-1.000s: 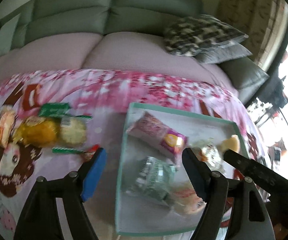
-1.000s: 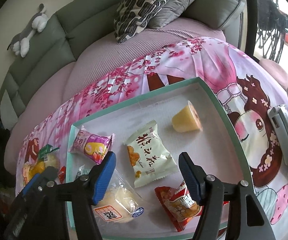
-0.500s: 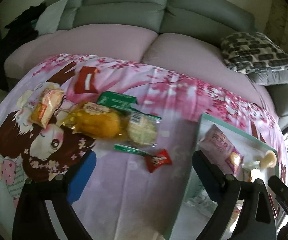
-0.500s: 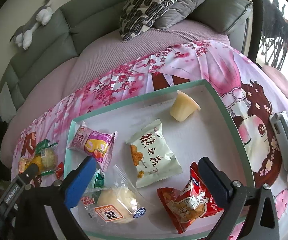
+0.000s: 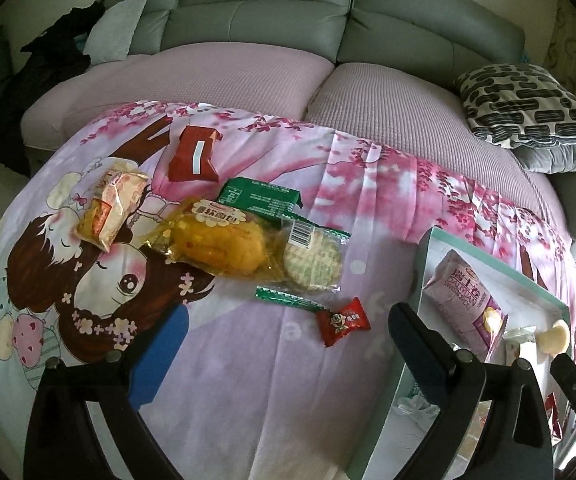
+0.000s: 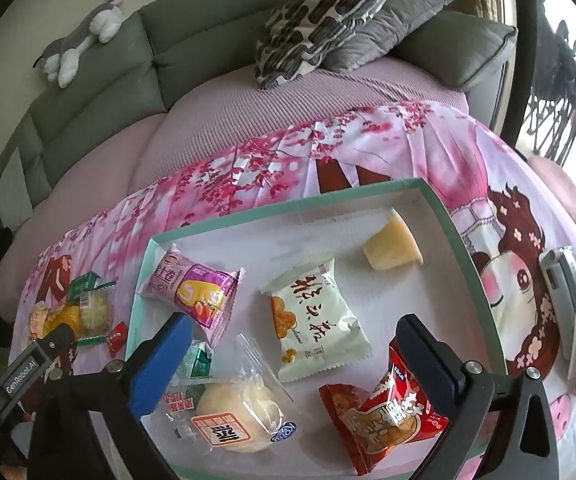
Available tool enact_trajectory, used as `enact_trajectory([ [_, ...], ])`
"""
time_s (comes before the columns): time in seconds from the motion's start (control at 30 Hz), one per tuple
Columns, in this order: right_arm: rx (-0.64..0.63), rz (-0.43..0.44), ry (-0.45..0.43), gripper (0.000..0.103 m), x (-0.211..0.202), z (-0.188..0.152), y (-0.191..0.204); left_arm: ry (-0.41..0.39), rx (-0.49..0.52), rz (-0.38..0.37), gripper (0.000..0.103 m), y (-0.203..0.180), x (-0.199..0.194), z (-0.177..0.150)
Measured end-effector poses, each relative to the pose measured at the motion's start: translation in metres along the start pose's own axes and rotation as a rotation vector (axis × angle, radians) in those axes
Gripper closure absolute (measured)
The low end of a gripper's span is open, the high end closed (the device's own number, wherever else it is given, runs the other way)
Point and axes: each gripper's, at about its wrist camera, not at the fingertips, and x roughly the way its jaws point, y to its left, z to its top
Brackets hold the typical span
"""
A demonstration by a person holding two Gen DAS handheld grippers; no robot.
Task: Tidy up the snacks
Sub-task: 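Move both tools back over the remaining snack pile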
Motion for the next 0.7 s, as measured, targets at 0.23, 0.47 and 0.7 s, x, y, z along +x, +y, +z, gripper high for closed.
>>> enact_trajectory([
  [0.23,0.017,0.101,-0.053,0.000,-0.014,0.003,0.014,-0.021,0.001,0.019,0.003,0.013,-0.007,0.010],
  [0.47,-0.038,0.129,-0.020,0.000,-0.006,-0.005,0.041,-0.058,-0.043,0.096,0.003,0.054,-0.014,0.023],
  [0.7,-0.078,0.169,-0.008,0.000,-0.004,-0.013,0.068,-0.048,-0.122,0.182,0.003,0.110,-0.015,0.026],
])
